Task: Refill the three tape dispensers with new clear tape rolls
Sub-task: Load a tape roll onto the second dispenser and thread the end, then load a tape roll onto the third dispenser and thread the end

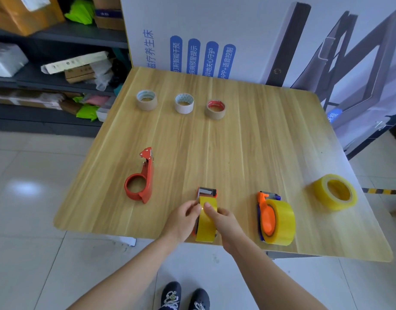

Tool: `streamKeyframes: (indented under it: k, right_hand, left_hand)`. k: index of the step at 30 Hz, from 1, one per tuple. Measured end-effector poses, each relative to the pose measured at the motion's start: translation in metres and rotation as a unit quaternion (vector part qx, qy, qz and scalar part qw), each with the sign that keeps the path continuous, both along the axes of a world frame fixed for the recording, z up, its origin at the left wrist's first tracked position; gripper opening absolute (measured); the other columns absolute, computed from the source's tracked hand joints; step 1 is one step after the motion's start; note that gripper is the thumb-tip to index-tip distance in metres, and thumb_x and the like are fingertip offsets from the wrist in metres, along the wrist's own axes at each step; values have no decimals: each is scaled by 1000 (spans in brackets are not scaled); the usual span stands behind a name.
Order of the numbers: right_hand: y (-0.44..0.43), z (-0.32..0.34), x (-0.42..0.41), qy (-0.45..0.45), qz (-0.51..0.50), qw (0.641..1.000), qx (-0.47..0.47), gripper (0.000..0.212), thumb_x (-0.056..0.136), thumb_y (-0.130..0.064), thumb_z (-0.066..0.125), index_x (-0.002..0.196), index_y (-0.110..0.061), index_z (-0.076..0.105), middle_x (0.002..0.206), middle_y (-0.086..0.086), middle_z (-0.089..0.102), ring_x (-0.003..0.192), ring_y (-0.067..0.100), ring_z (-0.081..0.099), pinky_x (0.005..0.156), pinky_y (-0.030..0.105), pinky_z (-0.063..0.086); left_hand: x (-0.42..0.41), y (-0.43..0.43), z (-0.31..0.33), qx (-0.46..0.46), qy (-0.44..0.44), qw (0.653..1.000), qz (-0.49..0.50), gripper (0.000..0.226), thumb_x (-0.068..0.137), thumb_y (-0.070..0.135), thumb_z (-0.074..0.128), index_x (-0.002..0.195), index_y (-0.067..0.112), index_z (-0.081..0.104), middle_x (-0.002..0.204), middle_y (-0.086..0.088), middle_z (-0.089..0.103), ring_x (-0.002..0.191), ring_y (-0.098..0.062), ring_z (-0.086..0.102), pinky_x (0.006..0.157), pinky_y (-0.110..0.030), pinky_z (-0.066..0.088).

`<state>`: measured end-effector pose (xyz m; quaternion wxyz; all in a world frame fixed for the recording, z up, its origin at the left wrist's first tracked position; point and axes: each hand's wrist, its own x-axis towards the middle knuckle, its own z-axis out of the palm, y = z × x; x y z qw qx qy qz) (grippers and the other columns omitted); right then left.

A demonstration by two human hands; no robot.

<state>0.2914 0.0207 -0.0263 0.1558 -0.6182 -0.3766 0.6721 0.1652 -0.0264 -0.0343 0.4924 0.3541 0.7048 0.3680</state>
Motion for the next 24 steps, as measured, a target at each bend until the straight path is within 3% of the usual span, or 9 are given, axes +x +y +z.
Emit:
streamKeyframes:
  k: [3, 6, 9, 12, 15, 17, 21, 24]
  right_hand:
    - [-1, 4, 1, -13, -18, 1000, 2, 24, 87, -42, 69, 80, -25, 53, 84, -5, 63, 76, 9, 59, 63, 24, 48]
    - [-1, 6, -2, -53, -7, 998, 17, 30, 89, -44, 66, 77, -26, 45, 76, -12, 52, 66, 1, 48, 53, 16, 39]
    - [0, 8, -3, -138, 39, 987, 68, 40, 89, -50, 62, 98, -13, 51, 79, -9, 52, 65, 2, 46, 52, 17, 38]
    - [4, 19, 0, -240, 112, 954, 141, 61, 89, -58, 55, 127, -9, 50, 97, -3, 58, 69, 7, 54, 61, 25, 43]
    - [12, 30, 13, -307, 164, 912, 215, 54, 94, -53, 49, 130, -13, 50, 113, 3, 64, 98, 20, 59, 81, 33, 48]
    - [19, 37, 29, -361, 204, 870, 268, 46, 96, -46, 50, 129, -14, 51, 122, 6, 62, 113, 24, 55, 89, 34, 47]
    - [39, 53, 67, -429, 228, 819, 304, 42, 95, -41, 52, 129, -17, 52, 126, 5, 57, 118, 25, 51, 80, 30, 42]
    - [57, 65, 98, -460, 232, 796, 318, 36, 95, -37, 52, 124, -16, 55, 122, 7, 58, 118, 28, 52, 85, 33, 46]
  left_hand:
    - [-1, -3, 5, 10, -3, 998, -58, 34, 93, 20, 57, 127, 22, 57, 89, 12, 63, 83, -6, 59, 79, -18, 47]
    - [-3, 1, 8, 7, 41, 995, -90, 32, 94, 18, 56, 125, 21, 59, 82, 9, 60, 77, -8, 56, 76, -22, 46]
    - [-5, 7, 15, -20, 73, 989, -123, 29, 94, 24, 54, 121, 21, 62, 81, 13, 59, 78, -8, 55, 70, -24, 45]
    - [-6, 17, 24, -70, 127, 976, -163, 31, 90, 31, 55, 119, 24, 60, 97, 9, 64, 87, -12, 57, 69, -24, 42]
    - [-6, 33, 36, -82, 256, 936, -226, 21, 84, 28, 54, 103, 25, 62, 103, 3, 67, 91, -19, 61, 71, -31, 48]
    - [-1, 47, 45, -61, 357, 894, -263, 26, 82, 20, 51, 107, 20, 60, 109, 0, 60, 100, -23, 59, 75, -34, 48]
    - [26, 76, 64, -10, 470, 815, -338, 26, 85, 16, 48, 109, 9, 59, 120, -10, 52, 116, -31, 52, 90, -40, 48]
    - [56, 100, 73, 17, 514, 772, -372, 36, 85, 16, 48, 119, 11, 58, 129, -11, 51, 125, -30, 47, 95, -40, 45]
